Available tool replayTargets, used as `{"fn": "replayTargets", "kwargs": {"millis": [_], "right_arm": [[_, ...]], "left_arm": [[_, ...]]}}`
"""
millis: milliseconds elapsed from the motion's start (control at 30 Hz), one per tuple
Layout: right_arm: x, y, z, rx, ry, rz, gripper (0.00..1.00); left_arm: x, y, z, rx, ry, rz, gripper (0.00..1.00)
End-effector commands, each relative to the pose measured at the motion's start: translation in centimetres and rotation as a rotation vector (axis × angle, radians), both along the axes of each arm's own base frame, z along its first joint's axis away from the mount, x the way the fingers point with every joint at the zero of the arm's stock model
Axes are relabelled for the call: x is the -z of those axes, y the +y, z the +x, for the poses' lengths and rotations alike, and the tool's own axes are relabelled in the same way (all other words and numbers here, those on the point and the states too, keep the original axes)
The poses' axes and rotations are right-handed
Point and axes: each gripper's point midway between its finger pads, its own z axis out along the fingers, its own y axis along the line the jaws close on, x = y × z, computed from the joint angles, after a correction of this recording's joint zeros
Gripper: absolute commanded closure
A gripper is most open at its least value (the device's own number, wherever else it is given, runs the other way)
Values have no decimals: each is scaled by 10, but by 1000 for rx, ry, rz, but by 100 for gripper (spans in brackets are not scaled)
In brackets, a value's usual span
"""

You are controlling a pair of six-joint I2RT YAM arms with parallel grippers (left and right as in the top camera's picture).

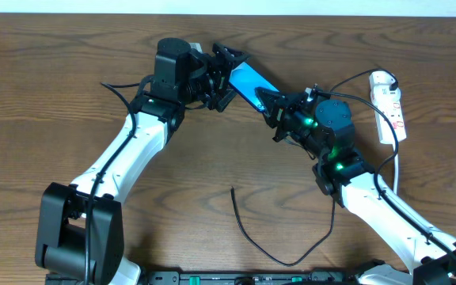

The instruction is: Plug charger to phone and switch on socket

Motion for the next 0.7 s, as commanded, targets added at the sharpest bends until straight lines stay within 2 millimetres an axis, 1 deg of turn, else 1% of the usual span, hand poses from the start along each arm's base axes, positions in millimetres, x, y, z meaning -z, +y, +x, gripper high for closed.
{"fn": "replayTargets", "kwargs": {"millis": [0,267,300,367,400,667], "right_arm": [[-15,4,1,9,-7,51,99],[-19,5,1,9,-8,71,99],[-19,5,1,10,-2,78,99],[-20,5,1,10,-2,82,99],[-20,5,1,10,-2,82,99],[-20,7,0,5,-2,82,99]], "left_arm": [[-22,4,4,-14,-64,0,7],[-22,4,4,-17,-65,2,7],[-22,4,4,-17,-65,2,8],[-21,4,4,-17,-64,2,18],[-22,4,4,-17,-65,2,21],[-22,4,4,-19,-65,2,22]]}}
